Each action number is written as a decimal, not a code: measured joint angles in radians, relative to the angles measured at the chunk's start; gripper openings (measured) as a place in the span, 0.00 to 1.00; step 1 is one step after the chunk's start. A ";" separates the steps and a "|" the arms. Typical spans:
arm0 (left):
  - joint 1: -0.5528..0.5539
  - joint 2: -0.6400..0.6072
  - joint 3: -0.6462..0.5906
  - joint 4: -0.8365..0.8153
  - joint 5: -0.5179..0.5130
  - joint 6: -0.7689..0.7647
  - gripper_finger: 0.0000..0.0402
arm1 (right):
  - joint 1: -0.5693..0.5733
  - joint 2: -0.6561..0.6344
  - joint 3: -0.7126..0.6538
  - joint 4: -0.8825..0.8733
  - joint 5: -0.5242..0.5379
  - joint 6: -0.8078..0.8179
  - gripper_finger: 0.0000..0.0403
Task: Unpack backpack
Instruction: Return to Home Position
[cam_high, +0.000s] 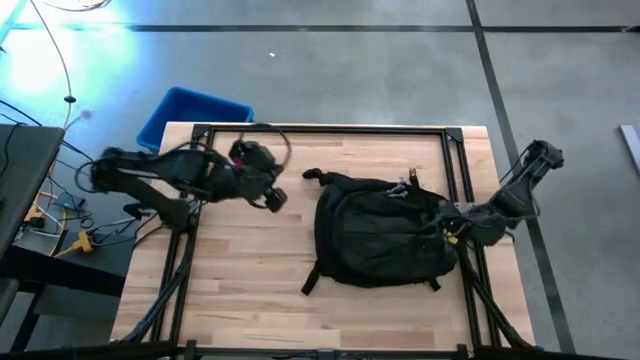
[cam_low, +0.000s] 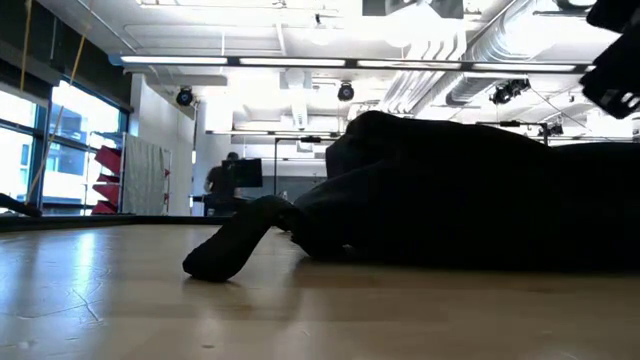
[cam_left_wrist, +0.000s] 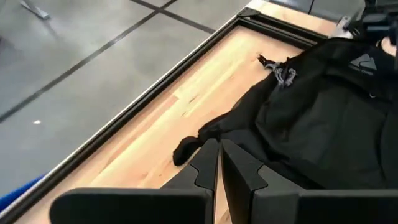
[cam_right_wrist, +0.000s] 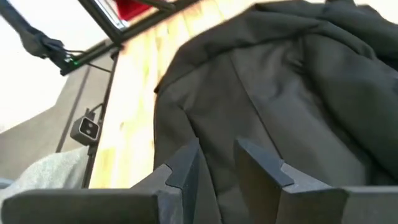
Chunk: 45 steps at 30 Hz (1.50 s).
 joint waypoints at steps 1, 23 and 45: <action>0.014 -0.049 -0.071 0.055 0.026 0.014 0.00 | -0.022 -0.005 -0.022 0.047 -0.017 -0.043 0.21; 0.207 -1.018 -1.198 0.884 0.464 0.233 0.00 | -0.649 -0.012 -0.295 0.638 -0.503 -0.483 0.22; 0.203 -1.270 -1.528 1.040 0.711 0.206 0.00 | -0.702 -0.012 -0.379 0.787 -0.522 -0.561 0.22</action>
